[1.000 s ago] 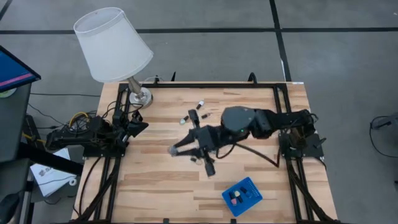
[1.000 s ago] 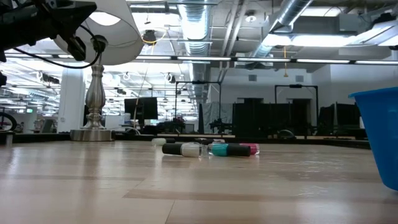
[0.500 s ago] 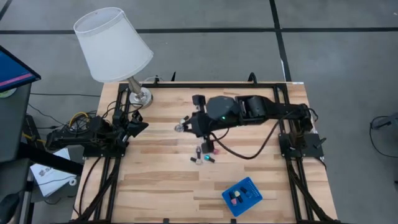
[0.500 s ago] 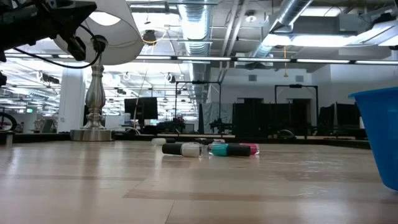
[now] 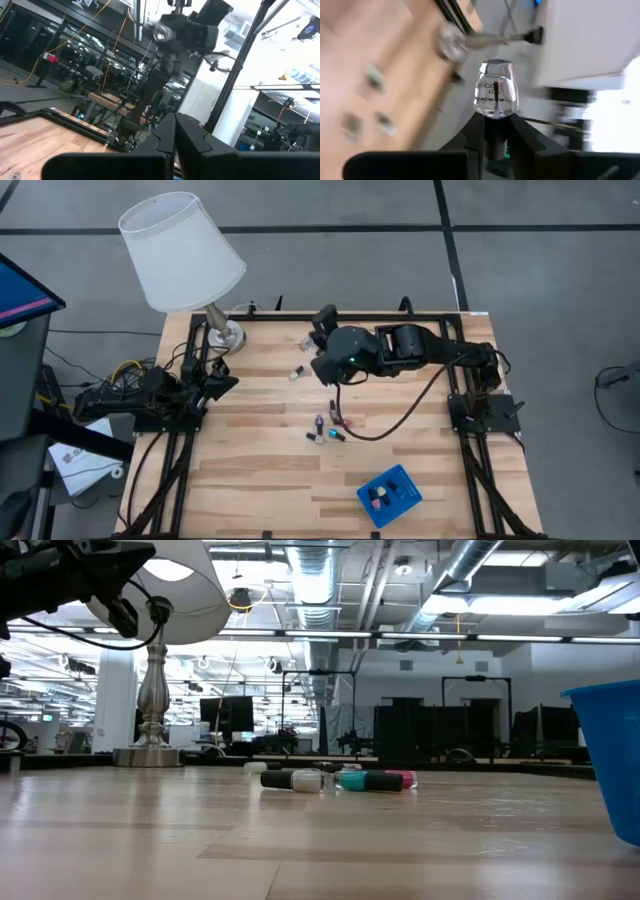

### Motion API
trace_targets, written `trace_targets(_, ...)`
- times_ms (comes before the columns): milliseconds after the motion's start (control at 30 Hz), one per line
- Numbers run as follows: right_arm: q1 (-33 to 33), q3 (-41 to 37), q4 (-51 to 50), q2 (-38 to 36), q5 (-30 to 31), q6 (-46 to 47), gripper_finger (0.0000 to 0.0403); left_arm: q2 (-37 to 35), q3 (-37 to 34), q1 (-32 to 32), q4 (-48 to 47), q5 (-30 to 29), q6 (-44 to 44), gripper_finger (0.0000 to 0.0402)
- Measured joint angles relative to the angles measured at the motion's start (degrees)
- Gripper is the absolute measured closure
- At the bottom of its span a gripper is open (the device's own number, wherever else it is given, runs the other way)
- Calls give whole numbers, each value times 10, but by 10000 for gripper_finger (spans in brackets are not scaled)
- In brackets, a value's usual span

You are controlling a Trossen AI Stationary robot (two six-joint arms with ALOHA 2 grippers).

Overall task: Pick & Place Nail Polish
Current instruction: Put the bottom transparent nail polish into the blue bin

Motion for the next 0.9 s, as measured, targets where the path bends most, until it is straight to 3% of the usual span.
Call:
trace_targets(133,-6,-4,75,0,43,-170,358,0,0,0,0,0,0,401)
trace_targets(300,-10,-5,196,1,43,-404,358,0,0,0,0,0,0,401)
trace_targets(433,-13,-7,350,16,34,-584,358,0,0,0,0,0,0,401)
trace_targets(700,0,-4,631,39,-231,-768,358,0,0,0,0,0,0,401)
trace_targets(900,21,7,785,55,-400,-738,358,0,0,0,0,0,0,401)
